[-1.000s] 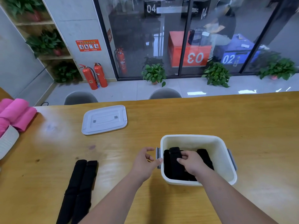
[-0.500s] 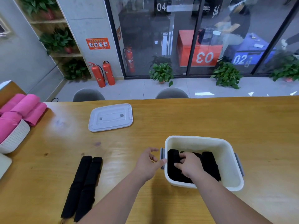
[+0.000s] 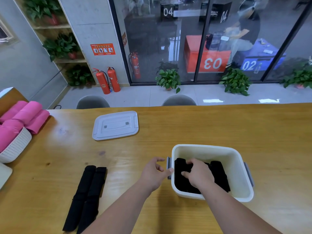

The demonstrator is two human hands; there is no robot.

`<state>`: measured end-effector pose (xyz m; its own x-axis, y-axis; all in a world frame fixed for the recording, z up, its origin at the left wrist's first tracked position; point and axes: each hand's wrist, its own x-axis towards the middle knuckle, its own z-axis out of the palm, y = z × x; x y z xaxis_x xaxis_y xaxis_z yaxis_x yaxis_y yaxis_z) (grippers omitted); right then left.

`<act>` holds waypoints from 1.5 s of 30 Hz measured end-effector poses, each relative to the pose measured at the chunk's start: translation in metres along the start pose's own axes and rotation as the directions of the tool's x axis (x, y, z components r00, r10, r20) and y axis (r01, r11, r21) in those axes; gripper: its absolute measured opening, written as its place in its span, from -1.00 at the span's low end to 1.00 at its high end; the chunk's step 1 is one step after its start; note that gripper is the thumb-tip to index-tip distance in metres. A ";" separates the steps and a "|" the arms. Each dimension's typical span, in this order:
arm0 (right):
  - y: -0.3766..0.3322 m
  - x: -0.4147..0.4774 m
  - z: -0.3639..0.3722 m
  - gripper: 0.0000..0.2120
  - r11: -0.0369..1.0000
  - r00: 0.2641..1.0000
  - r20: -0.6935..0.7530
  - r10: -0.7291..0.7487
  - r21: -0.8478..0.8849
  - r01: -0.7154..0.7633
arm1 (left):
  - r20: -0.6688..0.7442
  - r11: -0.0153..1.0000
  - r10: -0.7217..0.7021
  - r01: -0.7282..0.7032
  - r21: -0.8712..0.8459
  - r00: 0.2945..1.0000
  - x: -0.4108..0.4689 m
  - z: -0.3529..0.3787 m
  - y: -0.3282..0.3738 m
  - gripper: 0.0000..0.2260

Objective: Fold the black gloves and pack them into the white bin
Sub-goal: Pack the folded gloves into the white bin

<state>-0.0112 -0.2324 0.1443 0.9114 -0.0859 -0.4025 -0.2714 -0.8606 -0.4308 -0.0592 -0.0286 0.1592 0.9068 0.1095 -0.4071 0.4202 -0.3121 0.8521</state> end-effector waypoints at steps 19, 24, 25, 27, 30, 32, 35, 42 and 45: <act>-0.076 -0.023 -0.016 -0.72 0.862 0.946 0.019 -0.322 0.419 0.285 | -0.185 1.000 -0.022 0.018 -0.025 0.983 -0.013 -0.053 -0.037 -0.60; -0.101 -0.028 0.000 -0.75 0.873 0.920 0.097 -0.381 0.365 0.323 | -0.248 0.998 -0.059 0.055 -0.024 0.967 -0.027 -0.075 -0.053 -0.60; -0.107 -0.029 0.003 -0.75 0.873 0.911 0.112 -0.397 0.353 0.337 | -0.260 0.998 -0.067 0.063 -0.021 0.963 -0.031 -0.079 -0.058 -0.60; -0.116 -0.032 0.012 -0.74 0.872 0.894 0.131 -0.427 0.319 0.370 | -0.281 0.997 -0.082 0.080 -0.019 0.956 -0.040 -0.087 -0.066 -0.60; -0.128 -0.035 0.030 -0.75 0.867 0.877 0.167 -0.451 0.317 0.385 | -0.305 0.993 -0.118 0.111 -0.039 0.945 -0.054 -0.098 -0.079 -0.61; -0.134 -0.037 0.041 -0.76 0.872 0.861 0.216 -0.460 0.292 0.393 | -0.328 0.991 -0.135 0.131 -0.036 0.935 -0.062 -0.104 -0.088 -0.61; -0.142 -0.040 0.059 -0.75 0.875 0.833 0.283 -0.476 0.251 0.414 | -0.365 0.986 -0.162 0.169 -0.014 0.917 -0.074 -0.113 -0.103 -0.59; -0.152 -0.045 0.094 -0.74 0.863 0.771 0.388 -0.505 0.201 0.464 | -0.465 0.966 -0.185 0.248 0.078 0.866 -0.095 -0.133 -0.138 -0.53; -0.152 -0.050 0.103 -0.73 0.861 0.752 0.425 -0.503 0.176 0.477 | -0.491 0.950 -0.206 0.294 0.107 0.846 -0.104 -0.139 -0.151 -0.50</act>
<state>-0.0473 -0.0453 0.1466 0.6909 0.5819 -0.4290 0.1463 -0.6937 -0.7053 -0.2124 0.1386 0.1185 0.6972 0.6208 -0.3585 0.6617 -0.3650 0.6549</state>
